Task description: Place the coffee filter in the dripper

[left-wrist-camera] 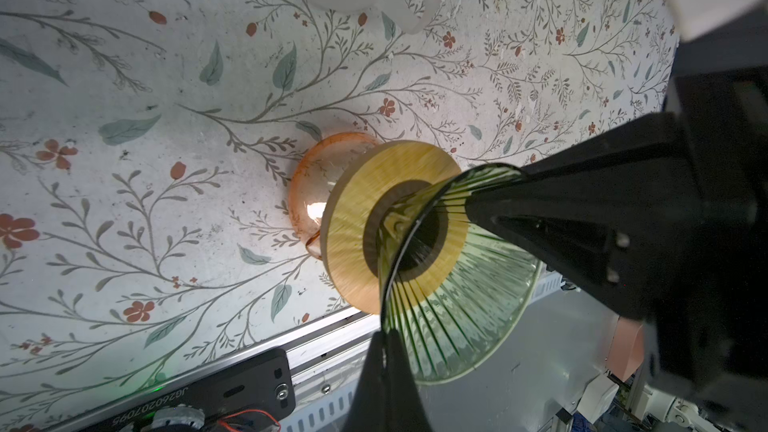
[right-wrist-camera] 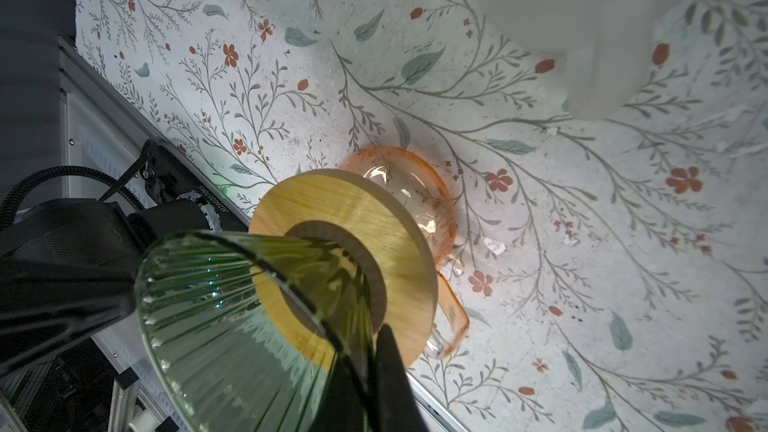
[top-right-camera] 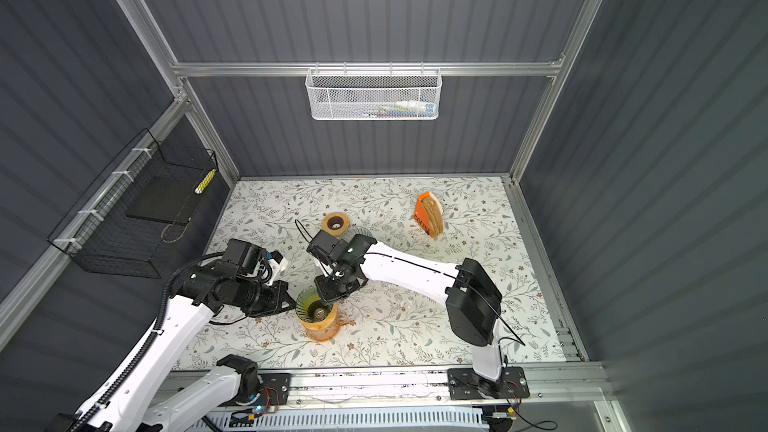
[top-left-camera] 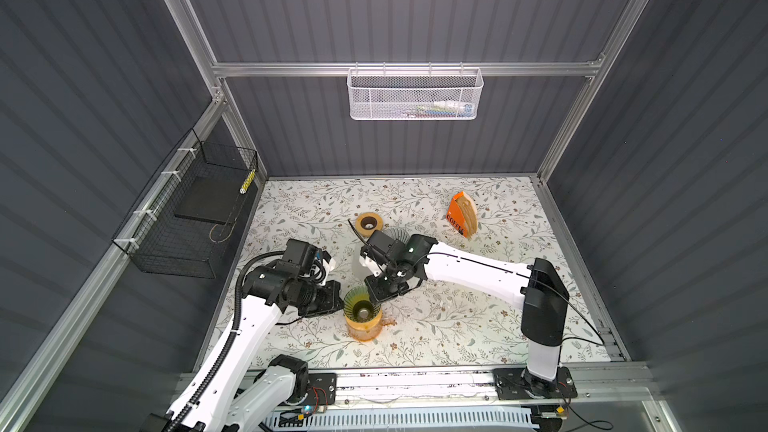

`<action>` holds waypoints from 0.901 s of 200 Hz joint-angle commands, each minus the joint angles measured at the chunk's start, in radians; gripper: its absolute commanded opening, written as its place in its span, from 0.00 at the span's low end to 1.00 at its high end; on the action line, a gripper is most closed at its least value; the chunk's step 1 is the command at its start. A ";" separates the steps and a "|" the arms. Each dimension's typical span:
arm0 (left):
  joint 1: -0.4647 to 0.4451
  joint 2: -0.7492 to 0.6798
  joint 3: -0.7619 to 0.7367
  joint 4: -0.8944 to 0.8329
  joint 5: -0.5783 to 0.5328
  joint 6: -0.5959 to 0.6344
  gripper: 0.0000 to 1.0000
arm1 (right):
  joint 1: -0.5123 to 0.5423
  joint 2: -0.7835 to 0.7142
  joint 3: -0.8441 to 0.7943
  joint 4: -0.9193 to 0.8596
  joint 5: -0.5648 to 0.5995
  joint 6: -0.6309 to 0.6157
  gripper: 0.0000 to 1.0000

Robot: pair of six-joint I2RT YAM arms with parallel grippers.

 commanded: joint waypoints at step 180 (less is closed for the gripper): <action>-0.008 0.047 -0.112 -0.014 0.006 0.022 0.00 | 0.024 0.109 -0.054 0.062 0.053 -0.003 0.00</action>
